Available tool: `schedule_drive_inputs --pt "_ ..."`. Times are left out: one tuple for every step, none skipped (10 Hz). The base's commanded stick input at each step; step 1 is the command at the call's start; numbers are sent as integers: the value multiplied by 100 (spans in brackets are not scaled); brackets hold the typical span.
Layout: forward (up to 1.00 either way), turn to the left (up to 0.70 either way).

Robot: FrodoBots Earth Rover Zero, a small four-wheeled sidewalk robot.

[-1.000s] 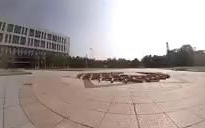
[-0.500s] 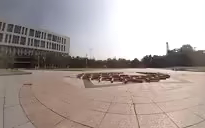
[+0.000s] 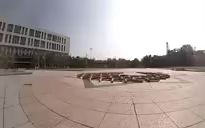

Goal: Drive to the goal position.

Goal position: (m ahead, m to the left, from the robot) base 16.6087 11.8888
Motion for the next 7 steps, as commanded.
schedule_drive_inputs --pt "4 0" --pt "5 0" --pt "4 0" --pt "4 0" --pt "5 0" --pt "4 0" --pt "4 0"
